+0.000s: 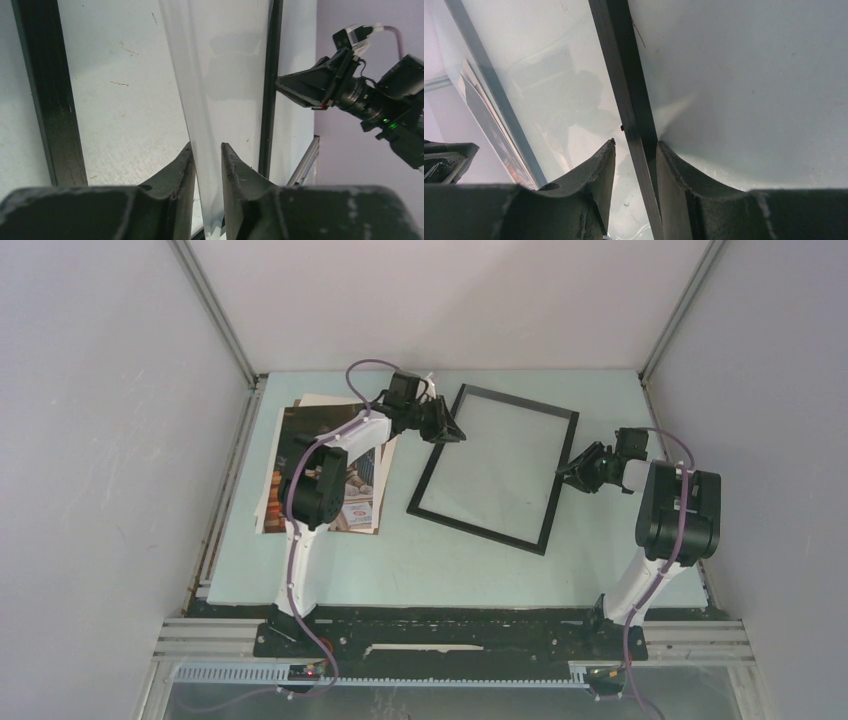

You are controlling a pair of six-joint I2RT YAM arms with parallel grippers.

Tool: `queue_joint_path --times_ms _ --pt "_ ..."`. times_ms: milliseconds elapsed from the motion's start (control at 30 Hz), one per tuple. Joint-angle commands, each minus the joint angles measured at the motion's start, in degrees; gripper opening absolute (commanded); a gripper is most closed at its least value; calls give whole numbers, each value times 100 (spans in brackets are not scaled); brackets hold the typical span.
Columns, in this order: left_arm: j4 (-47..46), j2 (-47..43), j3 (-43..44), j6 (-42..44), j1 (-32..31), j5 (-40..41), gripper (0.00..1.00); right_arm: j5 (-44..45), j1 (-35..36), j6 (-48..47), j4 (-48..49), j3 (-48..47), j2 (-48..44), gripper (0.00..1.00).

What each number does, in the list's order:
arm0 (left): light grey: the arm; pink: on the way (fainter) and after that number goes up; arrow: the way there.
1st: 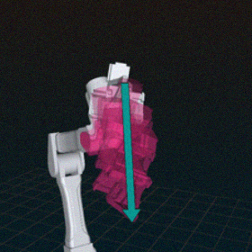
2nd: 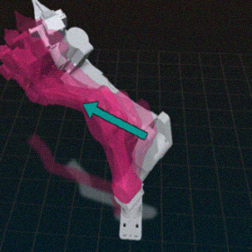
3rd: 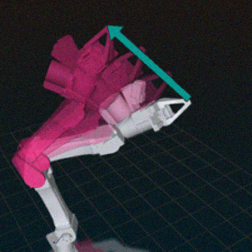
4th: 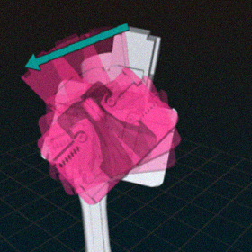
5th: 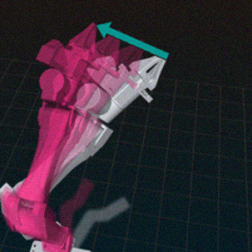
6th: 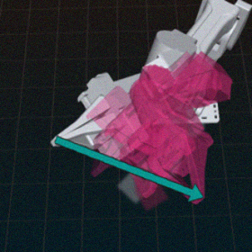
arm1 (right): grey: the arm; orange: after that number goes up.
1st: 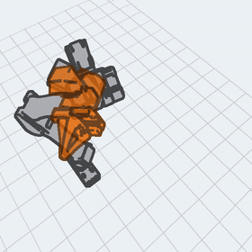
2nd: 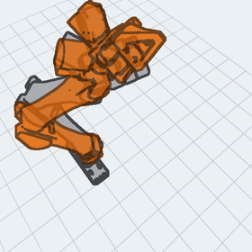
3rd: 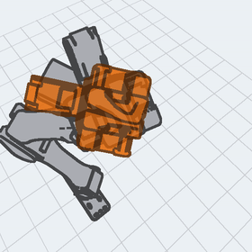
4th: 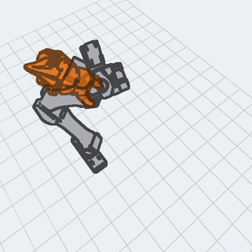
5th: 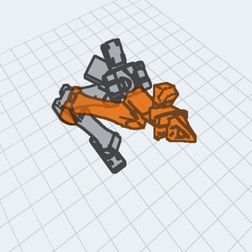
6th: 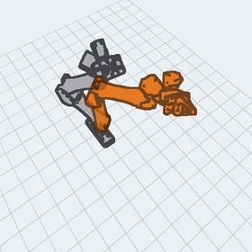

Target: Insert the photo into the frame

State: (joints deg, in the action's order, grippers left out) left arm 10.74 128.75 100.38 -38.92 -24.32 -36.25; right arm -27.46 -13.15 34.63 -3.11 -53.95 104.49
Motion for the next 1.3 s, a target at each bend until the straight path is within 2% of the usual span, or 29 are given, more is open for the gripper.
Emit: queue_joint_path --times_ms 0,100,400,500,667,767,900,1033,1167,1267 --pt "465 -122 451 502 -47 250 28 163 1 -118 -155 -36 116 44" --pt "671 -20 629 508 -64 182 36 145 -3 -114 -152 -36 122 44" --pt "1519 234 1232 692 -249 746 39 95 -45 -72 -37 60 72 44" --pt "1552 234 1297 660 -320 784 39 82 -77 -55 -1 93 63 44" --pt "1117 307 1230 203 -349 421 26 23 -141 -3 109 179 30 44" --pt "1129 290 1249 202 -425 561 32 30 -170 52 202 266 -25 44" --pt "1359 130 1167 401 -550 1179 36 20 -196 69 235 298 -41 44" --pt "772 -348 433 318 -607 1605 39 0 -221 94 259 351 -64 44" --pt "-902 -816 -675 -453 -573 1130 36 -60 -265 124 462 432 -93 44" --pt "-896 -751 -638 -636 -557 1077 31 -91 -274 120 496 461 -110 45"
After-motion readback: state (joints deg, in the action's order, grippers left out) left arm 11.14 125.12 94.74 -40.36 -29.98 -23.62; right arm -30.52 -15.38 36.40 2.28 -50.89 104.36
